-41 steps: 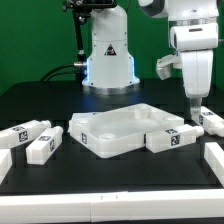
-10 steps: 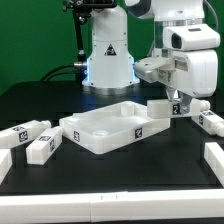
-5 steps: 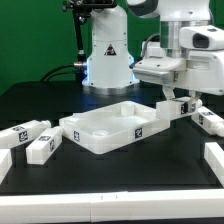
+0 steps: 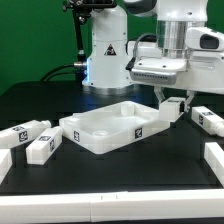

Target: Assemble desk

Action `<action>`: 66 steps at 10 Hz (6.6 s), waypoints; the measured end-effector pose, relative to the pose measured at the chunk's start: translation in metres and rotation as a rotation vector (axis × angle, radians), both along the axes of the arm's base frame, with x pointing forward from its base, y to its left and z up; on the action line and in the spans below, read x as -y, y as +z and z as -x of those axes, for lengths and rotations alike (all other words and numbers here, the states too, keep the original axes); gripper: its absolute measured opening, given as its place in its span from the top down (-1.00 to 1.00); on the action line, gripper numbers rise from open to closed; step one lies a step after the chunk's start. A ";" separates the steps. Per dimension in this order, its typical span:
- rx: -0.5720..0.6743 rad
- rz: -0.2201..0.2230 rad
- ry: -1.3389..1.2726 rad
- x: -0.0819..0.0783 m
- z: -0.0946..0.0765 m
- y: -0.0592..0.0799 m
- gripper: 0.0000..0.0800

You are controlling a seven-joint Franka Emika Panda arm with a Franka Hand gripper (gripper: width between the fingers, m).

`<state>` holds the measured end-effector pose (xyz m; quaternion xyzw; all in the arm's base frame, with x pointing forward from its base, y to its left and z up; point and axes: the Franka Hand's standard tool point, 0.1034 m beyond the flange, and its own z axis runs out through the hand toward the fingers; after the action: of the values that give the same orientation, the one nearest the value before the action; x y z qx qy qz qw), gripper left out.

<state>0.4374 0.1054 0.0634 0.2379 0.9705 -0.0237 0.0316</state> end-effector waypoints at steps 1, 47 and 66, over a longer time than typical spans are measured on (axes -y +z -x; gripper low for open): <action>-0.017 0.027 0.065 -0.018 0.011 -0.001 0.29; -0.209 0.083 -0.597 0.153 0.117 -0.051 -0.37; -0.202 0.149 -1.043 0.108 0.016 -0.033 0.82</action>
Offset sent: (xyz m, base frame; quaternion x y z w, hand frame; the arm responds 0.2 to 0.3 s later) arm 0.0000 0.0000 0.0000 0.0000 0.0000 -0.1296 0.9916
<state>0.4218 -0.0029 0.0302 0.6822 0.7173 -0.1281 -0.0612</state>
